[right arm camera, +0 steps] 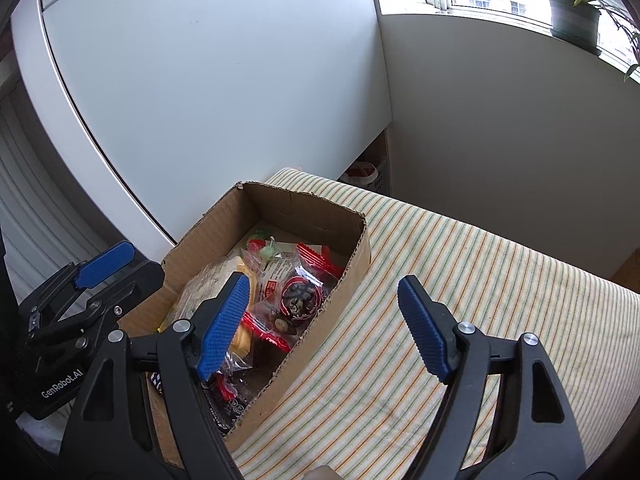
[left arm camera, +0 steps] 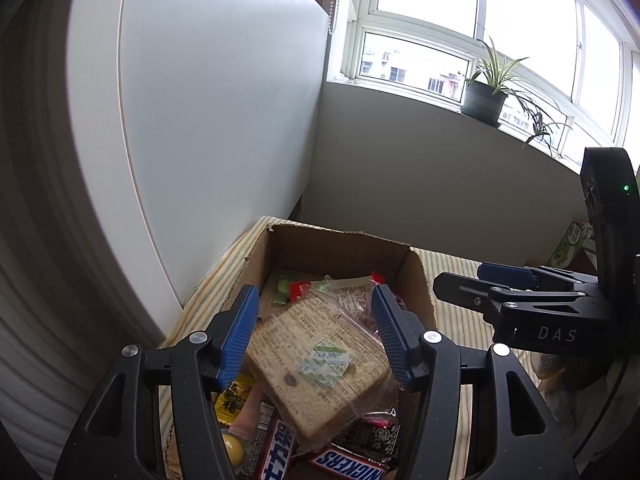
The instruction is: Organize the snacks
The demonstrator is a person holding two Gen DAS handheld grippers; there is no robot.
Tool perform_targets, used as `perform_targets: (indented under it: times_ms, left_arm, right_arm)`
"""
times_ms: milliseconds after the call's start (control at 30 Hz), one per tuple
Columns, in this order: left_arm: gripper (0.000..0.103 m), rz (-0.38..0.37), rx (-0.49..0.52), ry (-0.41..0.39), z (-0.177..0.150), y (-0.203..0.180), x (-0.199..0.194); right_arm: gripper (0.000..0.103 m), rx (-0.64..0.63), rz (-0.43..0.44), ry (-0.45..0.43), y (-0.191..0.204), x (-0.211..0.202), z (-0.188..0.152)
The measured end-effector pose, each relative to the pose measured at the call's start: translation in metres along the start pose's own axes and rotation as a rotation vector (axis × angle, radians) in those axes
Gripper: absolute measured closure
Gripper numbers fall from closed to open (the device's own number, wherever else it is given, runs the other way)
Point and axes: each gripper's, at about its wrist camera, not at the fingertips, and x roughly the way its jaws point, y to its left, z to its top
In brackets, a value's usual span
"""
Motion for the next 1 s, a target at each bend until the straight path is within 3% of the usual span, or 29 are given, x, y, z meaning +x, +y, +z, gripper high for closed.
perform_targets:
  times_ms: [333,567,700,767,833,1000]
  left_arm:
    - [0.045,-0.011,0.013,-0.065,-0.023,-0.011,-0.043]
    - [0.045,-0.023,0.002,-0.124,-0.035,-0.016,-0.073]
    - [0.034,-0.031,0.004,-0.150,-0.043,-0.020,-0.082]
    - [0.034,-0.012,0.014,-0.168,-0.046,-0.023,-0.084]
    - [0.032,0.012,0.022,-0.187,-0.047,-0.024,-0.086]
    - [0.027,0.024,0.020,-0.218,-0.048,-0.025,-0.093]
  right_arm:
    - [0.024,0.030,-0.002,-0.046,0.001,-0.038,-0.034]
    - [0.024,0.008,-0.034,-0.133,0.011,-0.075,-0.054]
    - [0.024,-0.016,-0.054,-0.177,0.016,-0.093,-0.066]
    - [0.021,-0.008,-0.059,-0.200,0.015,-0.099,-0.072]
    - [0.011,0.006,-0.062,-0.231,0.013,-0.104,-0.075]
    - [0.009,0.016,-0.090,-0.306,0.011,-0.114,-0.075]
